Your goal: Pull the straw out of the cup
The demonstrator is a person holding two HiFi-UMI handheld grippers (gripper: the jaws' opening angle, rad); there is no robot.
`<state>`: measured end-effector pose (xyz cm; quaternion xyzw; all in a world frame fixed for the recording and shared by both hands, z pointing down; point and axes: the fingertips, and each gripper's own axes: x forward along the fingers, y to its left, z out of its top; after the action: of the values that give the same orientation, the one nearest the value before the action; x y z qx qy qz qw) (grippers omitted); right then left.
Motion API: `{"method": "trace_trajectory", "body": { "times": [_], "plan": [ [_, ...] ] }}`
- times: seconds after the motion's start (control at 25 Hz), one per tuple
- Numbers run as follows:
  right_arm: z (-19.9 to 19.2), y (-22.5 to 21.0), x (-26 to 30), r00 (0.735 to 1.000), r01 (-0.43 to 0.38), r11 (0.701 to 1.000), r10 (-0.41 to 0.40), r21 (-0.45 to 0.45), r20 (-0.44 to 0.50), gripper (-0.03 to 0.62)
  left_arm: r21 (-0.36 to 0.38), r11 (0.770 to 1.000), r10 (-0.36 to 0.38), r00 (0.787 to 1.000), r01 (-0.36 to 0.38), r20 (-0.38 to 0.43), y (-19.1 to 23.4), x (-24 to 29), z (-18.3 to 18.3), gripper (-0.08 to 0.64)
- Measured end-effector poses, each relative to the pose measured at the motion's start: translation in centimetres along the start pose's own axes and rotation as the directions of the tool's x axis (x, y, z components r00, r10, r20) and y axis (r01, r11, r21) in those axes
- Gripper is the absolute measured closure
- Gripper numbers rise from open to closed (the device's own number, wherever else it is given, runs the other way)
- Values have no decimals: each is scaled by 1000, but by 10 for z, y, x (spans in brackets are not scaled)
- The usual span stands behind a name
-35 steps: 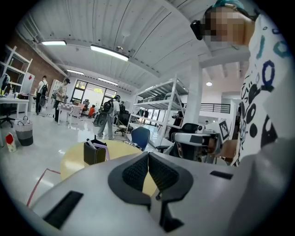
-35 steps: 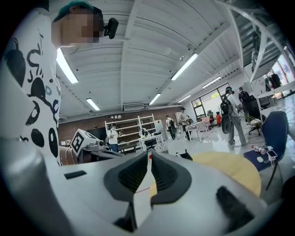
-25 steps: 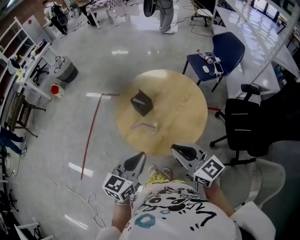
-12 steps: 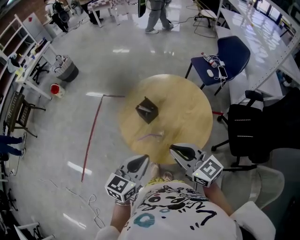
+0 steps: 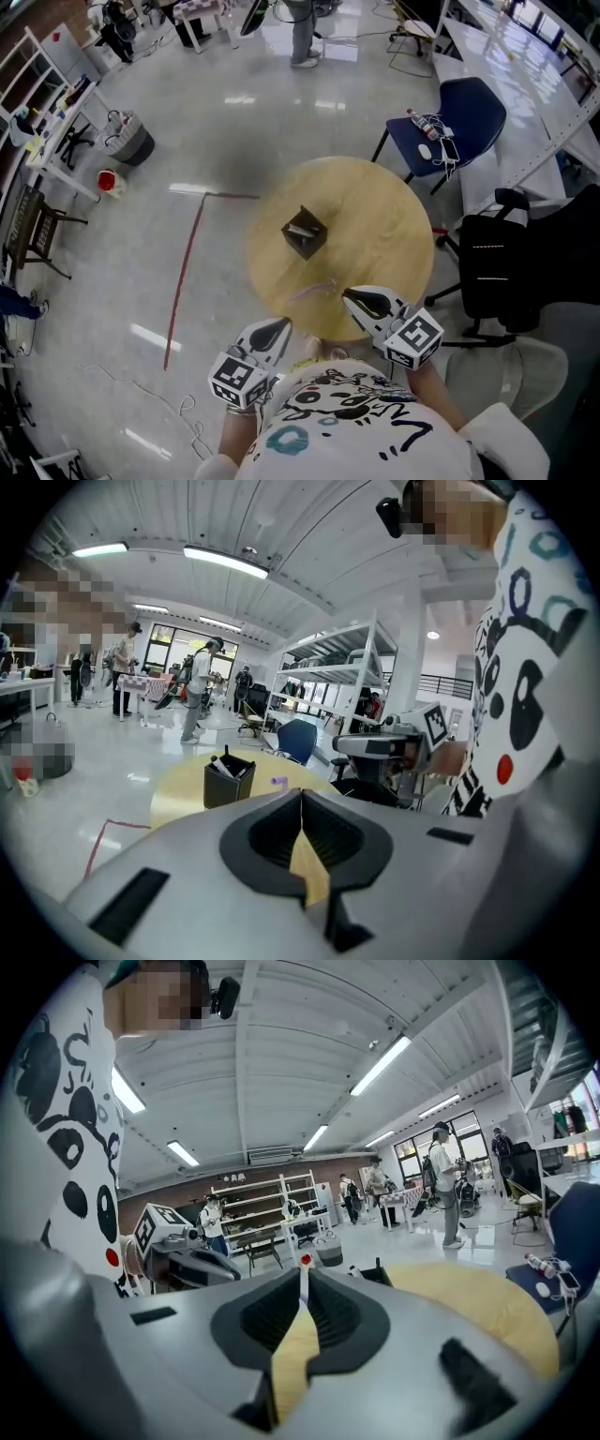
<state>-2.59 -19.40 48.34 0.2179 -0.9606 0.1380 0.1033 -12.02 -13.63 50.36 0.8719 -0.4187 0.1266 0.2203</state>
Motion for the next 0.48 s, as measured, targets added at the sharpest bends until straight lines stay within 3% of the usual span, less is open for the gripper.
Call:
{"method": "trace_trajectory", "body": {
  "times": [0.28,0.48],
  "plan": [
    [-27,-11,33,988,-47,993,31,-105,-149,563,1,1000,30,999,-30,28,53,-6,13,545],
    [-37,-6,49,973,-102,982,65,-160,-223,563,25,1000,9,999,-10,31,77,-2,18,545]
  ]
}}
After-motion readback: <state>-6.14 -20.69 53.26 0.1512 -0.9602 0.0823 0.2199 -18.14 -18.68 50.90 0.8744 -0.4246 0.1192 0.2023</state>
